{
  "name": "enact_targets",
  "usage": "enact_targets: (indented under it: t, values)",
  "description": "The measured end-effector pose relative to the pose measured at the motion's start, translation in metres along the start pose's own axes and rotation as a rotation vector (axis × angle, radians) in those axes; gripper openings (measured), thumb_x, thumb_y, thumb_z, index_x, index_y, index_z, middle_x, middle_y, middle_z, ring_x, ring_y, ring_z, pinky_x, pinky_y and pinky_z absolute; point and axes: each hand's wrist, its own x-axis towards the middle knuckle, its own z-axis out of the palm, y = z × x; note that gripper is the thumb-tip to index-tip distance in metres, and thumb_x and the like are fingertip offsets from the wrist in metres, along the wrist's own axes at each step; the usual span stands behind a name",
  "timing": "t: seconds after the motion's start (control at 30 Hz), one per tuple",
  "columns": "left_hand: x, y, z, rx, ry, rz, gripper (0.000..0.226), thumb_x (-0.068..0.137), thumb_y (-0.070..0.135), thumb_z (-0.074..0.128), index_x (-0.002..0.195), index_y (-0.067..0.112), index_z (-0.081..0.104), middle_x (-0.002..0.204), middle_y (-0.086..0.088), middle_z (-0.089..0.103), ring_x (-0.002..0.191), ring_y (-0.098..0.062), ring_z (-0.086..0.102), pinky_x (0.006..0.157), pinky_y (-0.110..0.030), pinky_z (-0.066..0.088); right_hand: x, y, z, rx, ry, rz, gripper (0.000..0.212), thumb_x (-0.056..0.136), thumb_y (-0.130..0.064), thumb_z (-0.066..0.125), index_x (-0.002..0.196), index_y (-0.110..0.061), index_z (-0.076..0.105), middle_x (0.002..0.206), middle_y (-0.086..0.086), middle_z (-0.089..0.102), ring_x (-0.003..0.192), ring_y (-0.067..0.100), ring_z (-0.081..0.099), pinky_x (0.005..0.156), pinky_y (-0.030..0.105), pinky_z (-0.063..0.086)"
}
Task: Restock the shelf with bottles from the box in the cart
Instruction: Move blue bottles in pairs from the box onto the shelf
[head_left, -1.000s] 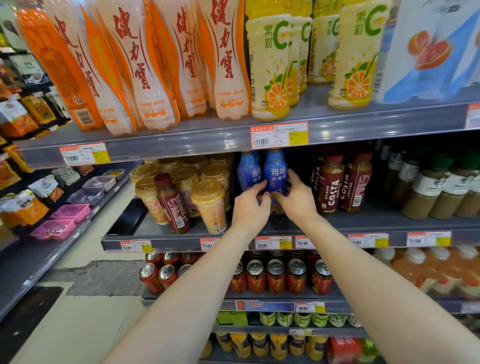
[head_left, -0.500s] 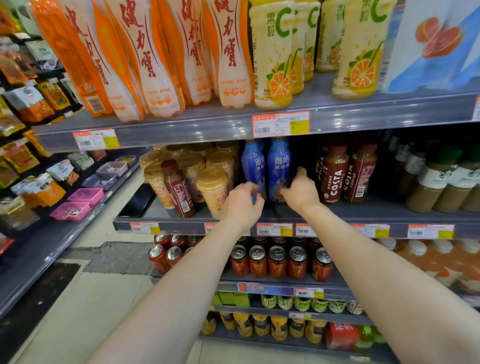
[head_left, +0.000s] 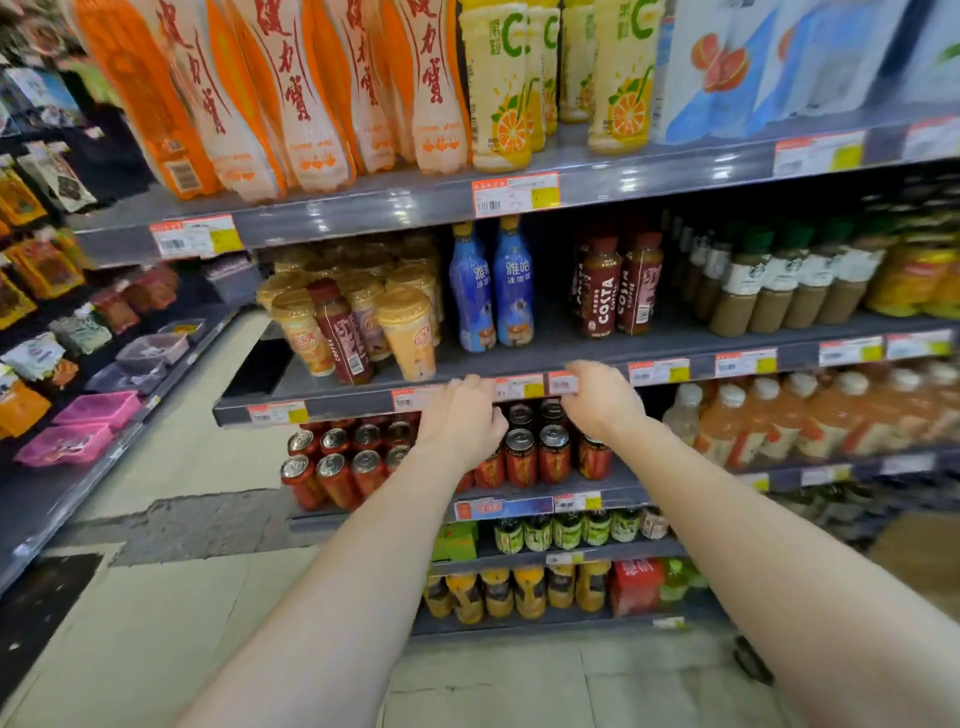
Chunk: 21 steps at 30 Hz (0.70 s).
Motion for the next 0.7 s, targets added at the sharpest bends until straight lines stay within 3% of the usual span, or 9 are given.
enact_targets:
  t: [0.23, 0.33, 0.6, 0.7]
  values:
    - [-0.082, 0.063, 0.019, 0.000, -0.088, 0.146, 0.037, 0.096, 0.042, 0.050, 0.118, 0.015, 0.062, 0.114, -0.010, 0.064, 0.104, -0.032, 0.062, 0.082, -0.041, 0.049, -0.124, 0.057, 0.008, -0.269, -0.113, 0.062, 0.043, 0.093, -0.021, 0.056, 0.136, -0.014, 0.053, 0.135, 0.009, 0.056, 0.116, 0.030, 0.059, 0.085, 0.042, 0.055]
    - [-0.105, 0.105, 0.026, -0.006, -0.126, 0.243, 0.035, 0.097, 0.042, 0.048, 0.115, 0.014, 0.060, 0.112, -0.010, 0.064, 0.103, -0.032, 0.062, 0.080, -0.041, 0.047, -0.169, 0.096, 0.001, -0.279, -0.109, 0.147, 0.043, 0.095, -0.019, 0.054, 0.138, -0.018, 0.051, 0.133, 0.006, 0.058, 0.108, 0.027, 0.062, 0.071, 0.035, 0.052]
    - [-0.138, 0.261, 0.049, -0.040, -0.204, 0.431, 0.037, 0.093, 0.042, 0.051, 0.118, 0.017, 0.061, 0.118, -0.008, 0.065, 0.111, -0.031, 0.061, 0.093, -0.042, 0.046, -0.274, 0.228, -0.046, -0.207, -0.094, 0.364, 0.046, 0.093, -0.018, 0.054, 0.139, -0.018, 0.051, 0.138, 0.006, 0.054, 0.122, 0.027, 0.056, 0.095, 0.042, 0.053]
    - [-0.142, 0.331, 0.060, -0.041, -0.258, 0.507, 0.042, 0.094, 0.045, 0.051, 0.122, 0.016, 0.060, 0.120, -0.009, 0.065, 0.112, -0.032, 0.061, 0.094, -0.043, 0.048, -0.314, 0.293, -0.065, -0.198, -0.097, 0.452, 0.041, 0.090, -0.021, 0.057, 0.131, -0.018, 0.056, 0.129, 0.007, 0.059, 0.115, 0.027, 0.060, 0.092, 0.039, 0.053]
